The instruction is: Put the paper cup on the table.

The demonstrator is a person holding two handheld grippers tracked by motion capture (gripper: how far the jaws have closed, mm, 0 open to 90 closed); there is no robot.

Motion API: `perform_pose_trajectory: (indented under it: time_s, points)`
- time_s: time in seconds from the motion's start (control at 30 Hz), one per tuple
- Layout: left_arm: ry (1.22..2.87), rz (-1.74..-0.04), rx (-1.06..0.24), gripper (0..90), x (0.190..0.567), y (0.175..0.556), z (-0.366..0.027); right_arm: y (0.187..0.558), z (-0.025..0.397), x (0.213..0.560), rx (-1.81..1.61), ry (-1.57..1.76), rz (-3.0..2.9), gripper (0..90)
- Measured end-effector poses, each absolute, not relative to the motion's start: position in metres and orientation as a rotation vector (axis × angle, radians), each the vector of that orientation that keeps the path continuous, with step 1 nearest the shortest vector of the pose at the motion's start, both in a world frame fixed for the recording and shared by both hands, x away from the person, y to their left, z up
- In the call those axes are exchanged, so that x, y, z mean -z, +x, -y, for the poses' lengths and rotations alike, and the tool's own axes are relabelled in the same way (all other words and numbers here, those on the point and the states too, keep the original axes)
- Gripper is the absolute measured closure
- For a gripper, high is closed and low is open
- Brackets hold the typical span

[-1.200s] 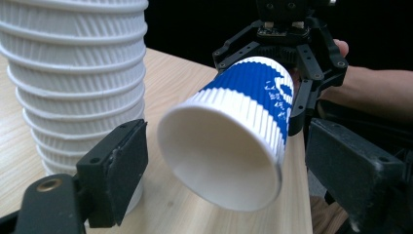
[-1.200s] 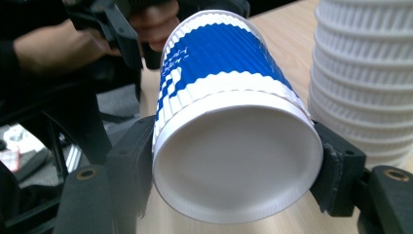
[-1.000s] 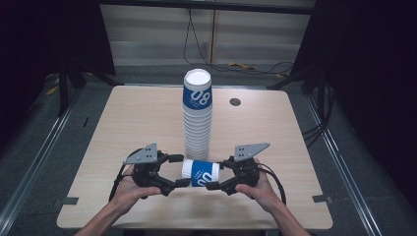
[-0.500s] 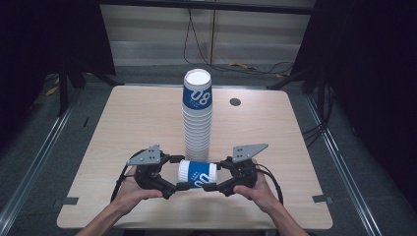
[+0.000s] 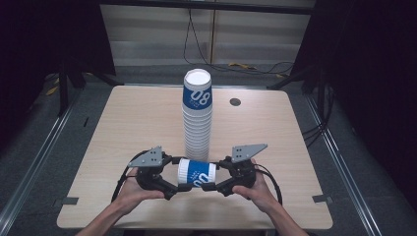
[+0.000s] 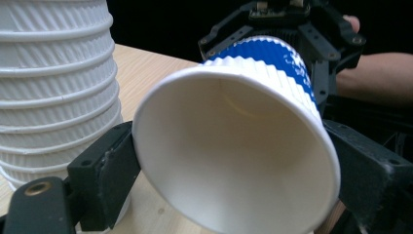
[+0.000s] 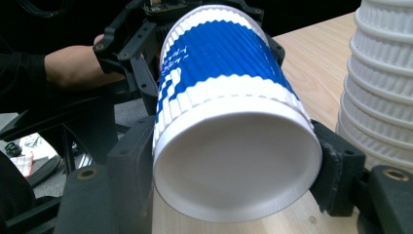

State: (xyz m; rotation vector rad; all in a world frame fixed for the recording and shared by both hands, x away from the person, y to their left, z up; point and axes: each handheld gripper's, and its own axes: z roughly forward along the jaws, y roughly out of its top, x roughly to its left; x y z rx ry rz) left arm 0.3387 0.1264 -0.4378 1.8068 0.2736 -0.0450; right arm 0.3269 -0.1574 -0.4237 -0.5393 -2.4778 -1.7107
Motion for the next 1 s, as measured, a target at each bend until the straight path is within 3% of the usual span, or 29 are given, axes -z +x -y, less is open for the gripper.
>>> perform_pose_trajectory:
  time_s: [0.5,1.0]
  points:
    - [1.848,-0.239,0.059,17.3,0.4377,0.3396,-0.1288,0.3279,0.1577,0.4276,1.653,-0.529,2.490,29.8]
    - [1.870,-0.221,0.066,20.5,0.4377,0.3376,-0.1274,0.3284,0.1557,0.4322,1.573,-0.552,2.552,21.4]
